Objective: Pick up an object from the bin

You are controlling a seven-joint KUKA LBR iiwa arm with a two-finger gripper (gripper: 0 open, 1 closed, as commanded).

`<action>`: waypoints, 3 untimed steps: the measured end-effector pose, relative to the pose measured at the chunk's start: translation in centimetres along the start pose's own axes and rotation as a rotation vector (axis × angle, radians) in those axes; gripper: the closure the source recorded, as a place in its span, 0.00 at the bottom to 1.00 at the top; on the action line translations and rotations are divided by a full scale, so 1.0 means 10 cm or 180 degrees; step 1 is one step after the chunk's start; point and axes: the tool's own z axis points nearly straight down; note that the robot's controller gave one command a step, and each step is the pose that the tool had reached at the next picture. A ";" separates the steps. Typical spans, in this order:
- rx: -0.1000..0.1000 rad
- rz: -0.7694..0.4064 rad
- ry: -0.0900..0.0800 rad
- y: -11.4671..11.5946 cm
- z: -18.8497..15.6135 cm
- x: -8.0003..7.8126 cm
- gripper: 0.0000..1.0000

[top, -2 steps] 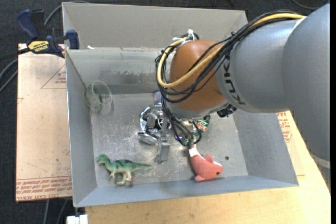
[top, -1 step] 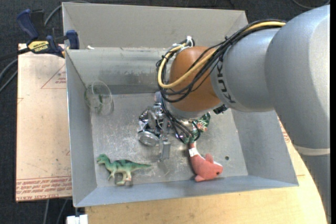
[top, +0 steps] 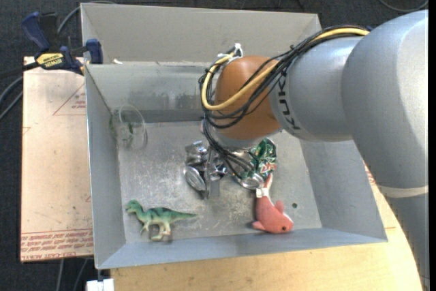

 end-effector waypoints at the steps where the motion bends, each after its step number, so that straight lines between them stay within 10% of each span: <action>1: -0.0001 0.0000 -0.0001 0.00 0.00 0.00 1.00; 2: 0.0000 -0.0051 -0.0038 0.11 -0.75 -0.14 1.00; 3: 0.0001 -0.0040 -0.0031 0.04 -1.45 0.06 1.00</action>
Offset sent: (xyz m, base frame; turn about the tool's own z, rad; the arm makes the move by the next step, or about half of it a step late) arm 0.0072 0.0123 0.0706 -0.0173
